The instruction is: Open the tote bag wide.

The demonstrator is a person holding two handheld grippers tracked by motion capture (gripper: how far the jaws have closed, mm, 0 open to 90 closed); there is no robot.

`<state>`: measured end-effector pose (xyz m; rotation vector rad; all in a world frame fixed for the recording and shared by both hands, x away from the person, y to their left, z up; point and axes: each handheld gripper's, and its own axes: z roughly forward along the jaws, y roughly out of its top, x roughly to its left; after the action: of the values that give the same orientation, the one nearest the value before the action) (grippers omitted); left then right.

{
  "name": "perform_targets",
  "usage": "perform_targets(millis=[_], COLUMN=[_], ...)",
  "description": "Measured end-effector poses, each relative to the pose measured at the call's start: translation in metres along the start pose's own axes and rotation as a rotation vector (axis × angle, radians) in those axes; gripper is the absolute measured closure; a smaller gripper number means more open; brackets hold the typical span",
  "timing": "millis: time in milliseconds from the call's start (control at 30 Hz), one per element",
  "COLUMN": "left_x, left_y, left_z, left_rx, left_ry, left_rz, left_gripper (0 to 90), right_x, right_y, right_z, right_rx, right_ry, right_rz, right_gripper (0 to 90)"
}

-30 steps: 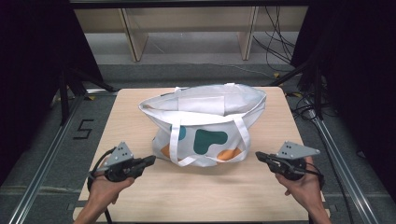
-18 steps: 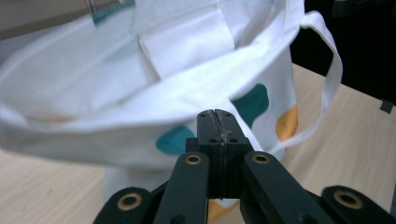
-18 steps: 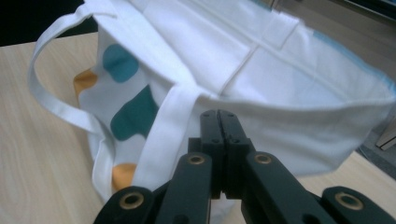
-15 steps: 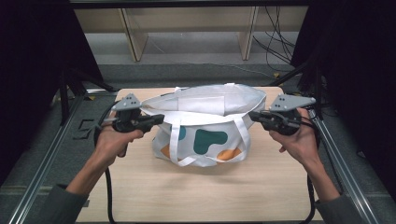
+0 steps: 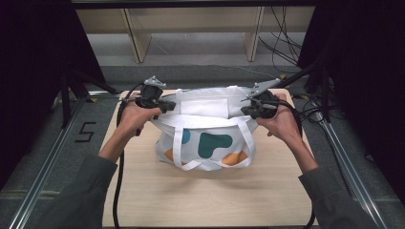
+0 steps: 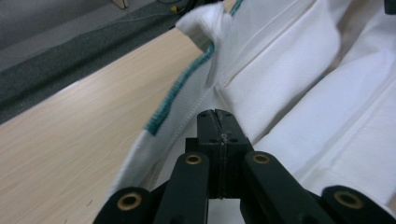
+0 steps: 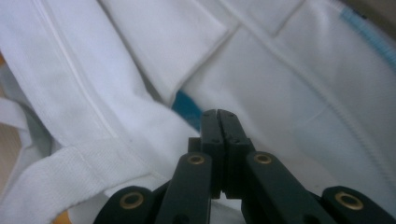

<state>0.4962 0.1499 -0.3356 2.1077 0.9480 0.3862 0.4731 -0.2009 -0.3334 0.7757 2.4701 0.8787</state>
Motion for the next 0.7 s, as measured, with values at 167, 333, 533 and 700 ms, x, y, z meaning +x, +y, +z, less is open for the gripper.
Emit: perform_targets(millis=[167,333,533,700], left_x=[0.016,0.027,0.025,0.015], left_y=[-0.023,-0.058,-0.068,-0.056], left_z=[0.036,0.066,0.071,0.055], left_rx=[0.084,0.141,0.123,0.051], left_ry=[0.005,-0.013,-0.020,-0.050], left_rz=[-0.044,-0.098,-0.101,-0.084], left_gripper=[89.5,89.6,89.6,89.6], right_x=[0.008,0.018,0.025,0.023], right_y=[-0.030,-0.062,-0.071,-0.052], right_z=[0.026,0.056,0.059,0.046], right_rx=[0.052,0.078,0.065,-0.035], right_ry=[0.033,0.090,0.071,0.051], right_rz=[0.009,0.063,0.033,0.045], right_gripper=[90.0,90.0,90.0,90.0])
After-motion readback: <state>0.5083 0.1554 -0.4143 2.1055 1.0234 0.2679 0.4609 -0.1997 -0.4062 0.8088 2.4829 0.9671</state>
